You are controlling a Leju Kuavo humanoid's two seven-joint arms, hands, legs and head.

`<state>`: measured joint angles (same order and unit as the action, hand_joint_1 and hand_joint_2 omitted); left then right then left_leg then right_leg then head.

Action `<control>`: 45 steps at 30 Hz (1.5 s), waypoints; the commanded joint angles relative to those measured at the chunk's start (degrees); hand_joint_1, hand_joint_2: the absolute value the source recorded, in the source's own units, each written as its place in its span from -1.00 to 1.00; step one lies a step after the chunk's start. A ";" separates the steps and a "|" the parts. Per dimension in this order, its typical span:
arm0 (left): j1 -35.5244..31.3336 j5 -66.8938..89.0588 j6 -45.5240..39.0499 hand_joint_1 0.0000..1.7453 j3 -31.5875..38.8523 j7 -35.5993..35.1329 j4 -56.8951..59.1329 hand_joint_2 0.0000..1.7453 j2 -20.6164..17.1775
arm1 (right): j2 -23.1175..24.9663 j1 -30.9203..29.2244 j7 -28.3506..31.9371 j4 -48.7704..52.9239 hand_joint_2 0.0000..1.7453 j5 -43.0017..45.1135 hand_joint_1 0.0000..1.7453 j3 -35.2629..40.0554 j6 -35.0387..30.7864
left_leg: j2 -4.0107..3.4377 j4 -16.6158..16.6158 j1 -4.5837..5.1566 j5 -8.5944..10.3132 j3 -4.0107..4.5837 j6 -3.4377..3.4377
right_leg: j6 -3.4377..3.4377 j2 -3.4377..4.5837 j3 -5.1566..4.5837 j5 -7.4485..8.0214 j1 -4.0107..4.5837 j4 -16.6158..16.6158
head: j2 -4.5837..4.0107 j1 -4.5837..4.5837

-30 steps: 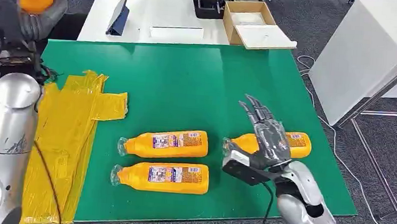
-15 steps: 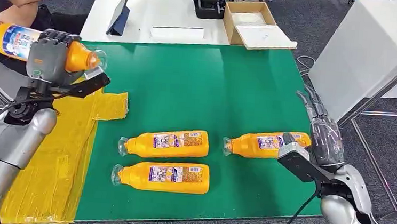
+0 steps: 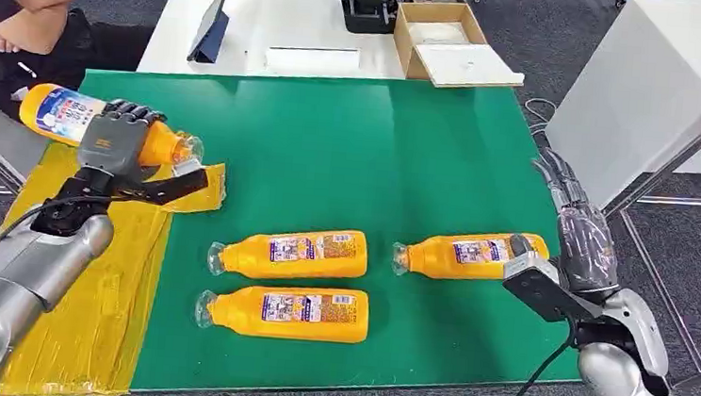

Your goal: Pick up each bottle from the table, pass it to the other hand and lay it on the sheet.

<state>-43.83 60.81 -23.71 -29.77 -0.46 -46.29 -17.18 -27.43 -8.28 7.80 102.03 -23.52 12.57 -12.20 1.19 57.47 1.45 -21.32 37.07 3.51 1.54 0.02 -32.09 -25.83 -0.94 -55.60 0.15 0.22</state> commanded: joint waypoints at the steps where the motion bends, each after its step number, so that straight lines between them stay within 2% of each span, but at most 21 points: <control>1: -3.32 -1.62 1.28 1.00 -4.18 -0.61 13.00 1.00 5.47 | 2.94 0.58 -0.97 -0.78 -1.00 -1.31 -1.00 1.52 -1.03 | 0.07 -0.07 -0.08 -0.05 -0.29 -0.30 | -0.11 -0.14 0.38 -0.07 0.07 0.15 | 0.00 -0.02; 7: -1.99 -3.91 0.24 1.00 -3.07 -1.10 18.42 1.00 8.14 | 3.30 3.74 -1.51 0.32 -1.00 -2.69 -1.00 -0.49 -1.03 | 0.03 -0.07 -0.01 -0.04 -0.18 -0.20 | -0.07 -0.08 0.27 -0.05 0.04 0.11 | 0.00 -0.02; 9: -1.99 -3.91 0.24 1.00 -3.07 -1.10 18.42 1.00 8.14 | 3.30 3.74 -1.51 0.32 -1.00 -2.69 -1.00 -0.49 -1.03 | 0.01 -0.09 -0.06 -0.09 -0.35 -0.36 | -0.14 -0.09 0.47 -0.08 0.09 0.19 | 0.00 -0.02; 13: -1.44 -4.88 -0.25 1.00 -2.20 -1.20 19.80 1.00 8.86 | 4.42 3.99 -1.82 0.41 -1.00 -3.44 -1.00 -1.14 -0.16 | -0.02 -0.02 -0.03 -0.04 -0.08 -0.19 | -0.08 -0.01 0.17 -0.02 0.06 0.07 | 0.00 0.00; 15: -0.59 -5.26 -0.38 1.00 -1.94 -1.18 20.38 1.00 9.27 | 5.05 4.01 -2.22 0.46 -1.00 -4.09 -1.00 -1.06 0.32 | -0.06 -0.08 -0.04 -0.08 -0.28 -0.35 | -0.14 -0.02 0.37 -0.06 0.07 0.14 | 0.00 -0.02; 22: -0.65 -4.73 3.37 1.00 -2.63 -3.22 23.28 1.00 10.24 | 6.96 3.01 -3.62 -0.32 -1.00 -5.78 -1.00 -1.03 2.99 | -0.07 -0.02 -0.06 -0.09 -0.18 -0.29 | -0.12 0.01 0.26 -0.05 0.08 0.09 | 0.00 -0.02; 23: -0.41 -4.74 3.77 -0.42 -2.54 -3.47 23.28 1.00 10.37 | 7.32 2.90 -4.09 -0.48 -1.00 -6.16 -1.00 -1.00 3.84 | -0.10 -0.05 -0.06 -0.10 -0.27 -0.35 | -0.14 0.02 0.34 -0.06 0.08 0.12 | 0.00 0.00; 24: -0.11 -5.86 3.85 -1.00 -1.28 -3.75 23.52 1.00 10.81 | 7.86 2.92 -4.86 -0.46 -1.00 -6.96 -1.00 -1.34 4.73 | -0.11 -0.04 -0.08 -0.13 -0.33 -0.41 | -0.16 0.02 0.41 -0.08 0.10 0.14 | 0.00 0.00; 25: -0.07 -5.02 4.34 -1.00 -1.77 -4.91 23.81 -1.00 10.91 | 8.20 2.67 -5.30 -0.58 -1.00 -7.51 -1.00 -1.37 5.25 | -0.07 -0.04 -0.04 -0.08 -0.19 -0.27 | -0.10 0.01 0.25 -0.04 0.06 0.09 | 0.00 0.00; 27: 0.79 -6.65 4.55 -1.00 -0.26 -4.08 22.30 -1.00 11.20 | 8.90 2.57 -7.94 -0.76 -1.00 -9.12 -1.00 -1.60 6.86 | -0.09 -0.04 -0.03 -0.05 -0.13 -0.22 | -0.08 0.04 0.18 -0.02 0.04 0.07 | 0.00 0.00; 29: 0.77 -6.65 4.66 -1.00 -0.26 -4.14 22.16 -1.00 11.32 | 8.96 2.73 -8.00 -0.61 -1.00 -9.16 -1.00 -1.57 6.87 | -0.15 -0.06 -0.07 -0.10 -0.28 -0.36 | -0.13 0.07 0.35 -0.04 0.08 0.14 | 0.00 0.00; 36: 0.97 -7.14 4.84 -1.00 0.28 -4.14 21.58 -1.00 11.26 | 8.74 2.88 -9.27 -0.37 -1.00 -9.40 -1.00 -1.68 8.00 | -0.07 -0.04 -0.01 -0.04 -0.09 -0.20 | -0.08 0.04 0.16 -0.02 0.04 0.06 | 0.00 -0.02; 39: 1.95 -10.99 4.18 -1.00 4.24 -3.56 19.27 -1.00 11.83 | 7.47 3.34 -12.19 -0.48 -1.00 -11.53 -1.00 -1.28 10.14 | -0.14 -0.04 -0.08 -0.14 -0.33 -0.42 | -0.16 0.05 0.43 -0.08 0.11 0.14 | 0.00 -0.02; 45: 2.59 -18.06 6.02 -1.00 10.28 -2.34 13.26 -1.00 12.95 | 5.82 0.91 -12.69 -2.97 -1.00 -13.99 -1.00 -2.52 11.92 | -0.02 0.02 -0.04 -0.05 -0.03 -0.20 | -0.07 -0.01 0.12 -0.03 0.07 0.05 | 0.00 -0.02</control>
<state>-40.92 48.80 -19.78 -27.58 -4.09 -28.28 -6.56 -20.68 -4.03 -3.89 102.77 -35.24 11.13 -2.38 1.21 57.47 1.47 -21.32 37.12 3.52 1.54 0.02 -32.08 -25.84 -0.93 -55.59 0.15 0.20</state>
